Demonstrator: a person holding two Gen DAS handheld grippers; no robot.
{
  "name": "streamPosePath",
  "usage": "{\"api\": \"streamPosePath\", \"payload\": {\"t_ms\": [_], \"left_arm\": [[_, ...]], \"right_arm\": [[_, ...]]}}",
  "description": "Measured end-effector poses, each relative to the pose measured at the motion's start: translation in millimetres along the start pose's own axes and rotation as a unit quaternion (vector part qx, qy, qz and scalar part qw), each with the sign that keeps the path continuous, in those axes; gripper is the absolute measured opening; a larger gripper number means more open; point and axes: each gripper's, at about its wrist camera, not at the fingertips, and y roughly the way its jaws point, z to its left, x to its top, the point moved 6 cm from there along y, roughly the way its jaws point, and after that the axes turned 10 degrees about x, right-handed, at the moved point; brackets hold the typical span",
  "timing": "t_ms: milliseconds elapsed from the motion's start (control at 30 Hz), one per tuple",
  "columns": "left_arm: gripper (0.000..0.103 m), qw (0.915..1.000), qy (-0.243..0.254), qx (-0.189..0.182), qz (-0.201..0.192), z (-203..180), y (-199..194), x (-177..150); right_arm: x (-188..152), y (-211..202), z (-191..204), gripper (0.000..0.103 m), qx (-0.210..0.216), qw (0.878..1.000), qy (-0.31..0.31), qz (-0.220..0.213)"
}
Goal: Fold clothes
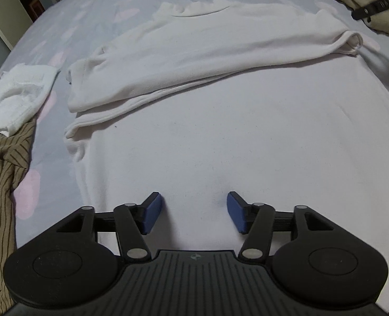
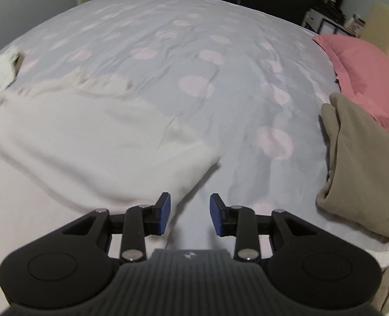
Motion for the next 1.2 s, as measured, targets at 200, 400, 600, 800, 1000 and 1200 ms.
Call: {"api": "streamPosePath", "payload": {"t_ms": [200, 400, 600, 800, 1000, 1200], "left_arm": [[0.066, 1.0, 0.001, -0.001, 0.007, -1.0, 6.4, 5.6], [0.071, 1.0, -0.001, -0.007, 0.006, 0.4, 9.3, 6.9], [0.073, 0.9999, -0.003, -0.017, 0.003, 1.3, 12.2, 8.5], [0.073, 0.9998, -0.003, -0.019, 0.0, 2.7, 11.6, 6.9], [0.073, 0.9999, -0.004, -0.014, -0.004, 3.5, 11.0, 4.6], [0.073, 0.9999, -0.008, -0.013, -0.007, 4.2, 8.6, 3.1]], "right_arm": [[26.3, 32.2, -32.0, 0.055, 0.034, 0.995, 0.094, -0.019], [32.7, 56.2, -41.2, 0.008, 0.029, 0.992, 0.123, -0.02], [36.0, 72.7, -47.1, 0.007, 0.018, 0.99, 0.135, -0.026], [38.9, 82.6, -50.2, 0.019, 0.008, 0.99, 0.135, -0.031], [37.7, 37.8, -22.3, 0.019, 0.028, 0.999, 0.018, -0.039], [19.2, 8.0, 13.4, 0.018, 0.038, 0.995, -0.093, -0.028]]}}
